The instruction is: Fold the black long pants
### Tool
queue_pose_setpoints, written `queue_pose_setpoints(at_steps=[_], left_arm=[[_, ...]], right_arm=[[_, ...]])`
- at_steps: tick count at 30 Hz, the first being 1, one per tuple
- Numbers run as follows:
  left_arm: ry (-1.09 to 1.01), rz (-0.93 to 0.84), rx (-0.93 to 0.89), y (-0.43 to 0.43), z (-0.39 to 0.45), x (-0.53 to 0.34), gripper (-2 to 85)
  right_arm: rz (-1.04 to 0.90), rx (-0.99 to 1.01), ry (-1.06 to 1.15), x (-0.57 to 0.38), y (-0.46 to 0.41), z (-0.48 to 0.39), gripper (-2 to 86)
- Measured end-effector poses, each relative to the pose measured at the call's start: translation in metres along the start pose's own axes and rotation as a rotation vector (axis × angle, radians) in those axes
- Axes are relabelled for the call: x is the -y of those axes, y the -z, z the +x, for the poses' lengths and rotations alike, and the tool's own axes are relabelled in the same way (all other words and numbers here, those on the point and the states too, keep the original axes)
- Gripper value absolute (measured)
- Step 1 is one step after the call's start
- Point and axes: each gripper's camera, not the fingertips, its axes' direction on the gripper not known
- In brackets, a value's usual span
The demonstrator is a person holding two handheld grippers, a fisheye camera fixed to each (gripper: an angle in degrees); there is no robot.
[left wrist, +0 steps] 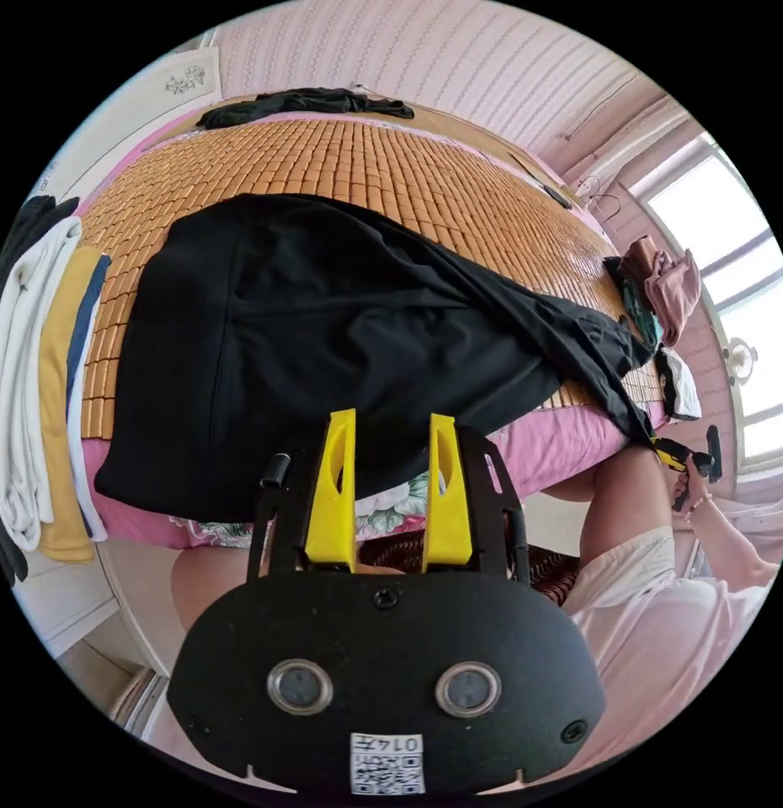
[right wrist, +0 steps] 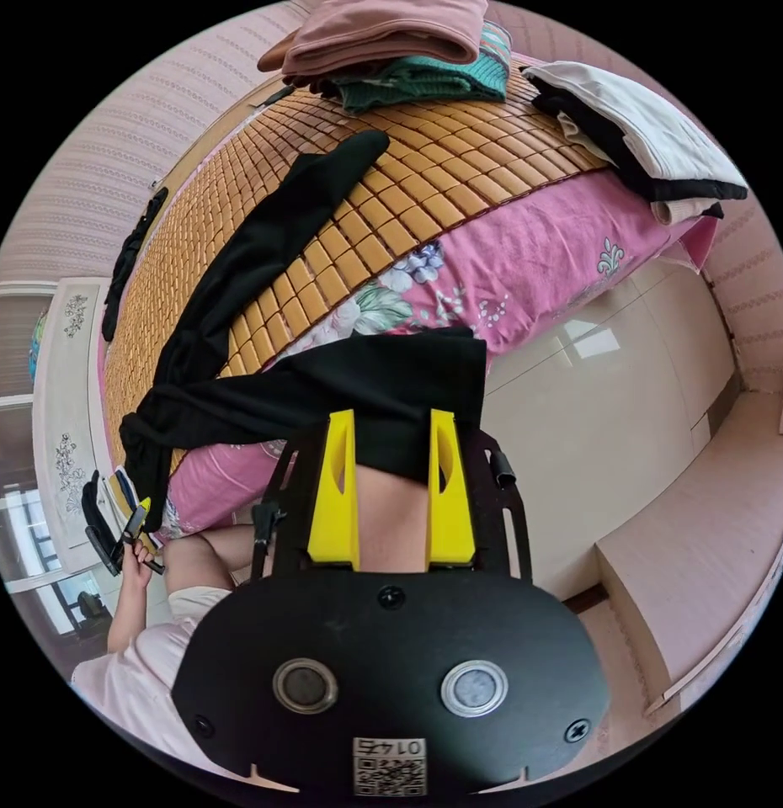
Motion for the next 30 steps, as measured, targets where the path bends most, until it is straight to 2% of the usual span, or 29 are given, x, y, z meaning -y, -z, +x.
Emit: queue_pose_setpoints(at_steps=[4, 7, 11, 14, 18, 20, 23, 25, 30], left_arm=[[-0.19, -0.029, 0.194, -0.011, 0.036, 0.0, 8.8], [-0.17, -0.047, 0.188, -0.014, 0.041, 0.001, 8.2], [-0.212, -0.064, 0.208, -0.017, 0.047, 0.001, 6.6], [-0.236, -0.059, 0.215, -0.017, 0.048, -0.002, 4.1], [-0.207, -0.081, 0.17, -0.018, 0.043, -0.006, -0.2], [-0.204, -0.073, 0.161, -0.019, 0.042, -0.009, -0.8], [-0.194, -0.076, 0.164, -0.019, 0.04, -0.01, -0.9], [-0.207, -0.074, 0.169, -0.018, 0.039, -0.011, -1.0], [-0.17, -0.092, 0.12, -0.01, 0.028, -0.013, -0.8]], right_arm=[[-0.026, -0.016, 0.053, 0.004, 0.011, 0.005, 10.1], [-0.042, 0.024, 0.091, 0.007, 0.023, 0.008, 3.7], [-0.015, 0.046, 0.16, 0.018, 0.051, 0.001, 1.6], [0.143, 0.099, 0.225, 0.048, 0.116, -0.012, 1.4], [0.463, 0.241, 0.245, 0.096, 0.231, -0.031, 2.6], [0.537, 0.248, 0.26, 0.112, 0.257, -0.038, 4.2], [0.489, 0.162, 0.235, 0.137, 0.253, -0.043, 8.7], [0.386, 0.116, 0.184, 0.147, 0.215, -0.033, 10.8], [0.121, 0.178, 0.117, 0.138, 0.121, -0.007, 11.5]])
